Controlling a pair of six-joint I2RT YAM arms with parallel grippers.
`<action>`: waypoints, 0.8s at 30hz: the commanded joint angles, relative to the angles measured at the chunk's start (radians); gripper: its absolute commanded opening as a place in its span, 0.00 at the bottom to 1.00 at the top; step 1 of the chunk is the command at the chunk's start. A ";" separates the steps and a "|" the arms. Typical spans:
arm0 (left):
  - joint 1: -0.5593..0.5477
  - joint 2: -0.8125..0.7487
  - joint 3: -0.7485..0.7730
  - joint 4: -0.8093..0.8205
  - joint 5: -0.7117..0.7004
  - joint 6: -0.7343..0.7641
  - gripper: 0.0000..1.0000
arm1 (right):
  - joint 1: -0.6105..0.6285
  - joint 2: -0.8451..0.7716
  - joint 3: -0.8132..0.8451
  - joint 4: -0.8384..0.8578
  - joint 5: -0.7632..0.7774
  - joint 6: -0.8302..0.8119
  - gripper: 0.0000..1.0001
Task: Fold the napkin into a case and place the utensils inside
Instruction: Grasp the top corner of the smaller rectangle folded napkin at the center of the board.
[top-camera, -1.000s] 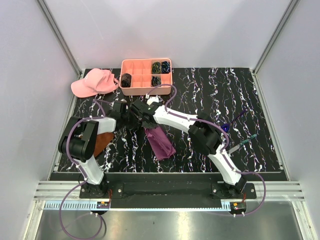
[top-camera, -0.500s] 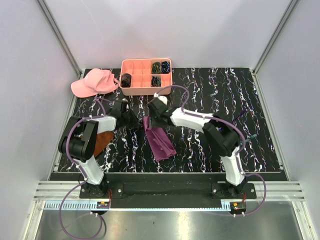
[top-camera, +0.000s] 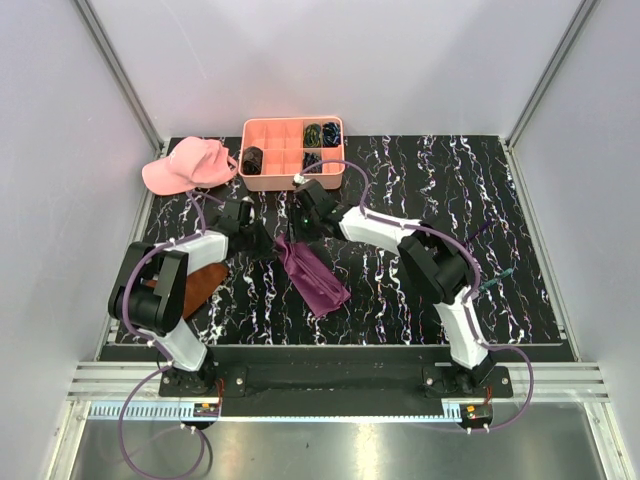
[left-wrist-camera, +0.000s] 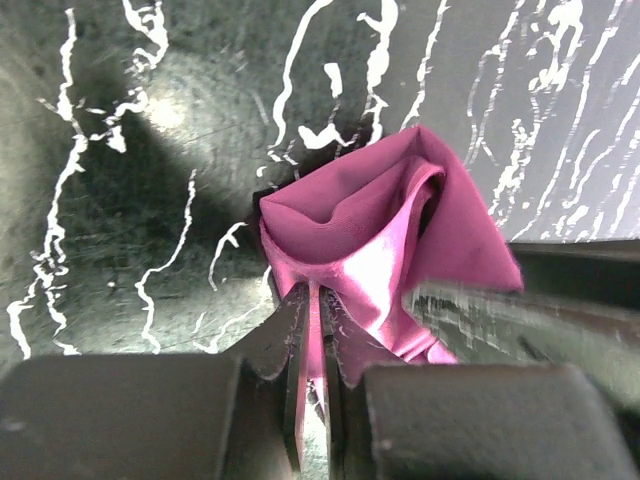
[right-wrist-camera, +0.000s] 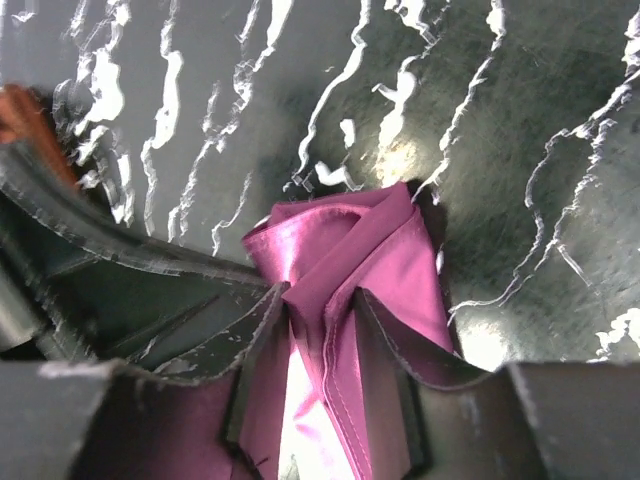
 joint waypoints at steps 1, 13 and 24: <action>0.004 0.015 0.049 -0.007 -0.047 0.020 0.10 | 0.040 0.031 0.116 -0.127 0.162 0.031 0.38; 0.004 0.002 0.039 -0.063 -0.136 0.008 0.08 | 0.130 0.148 0.273 -0.339 0.494 0.146 0.12; 0.099 -0.133 -0.060 -0.059 -0.145 -0.057 0.18 | 0.147 0.191 0.399 -0.432 0.491 0.217 0.28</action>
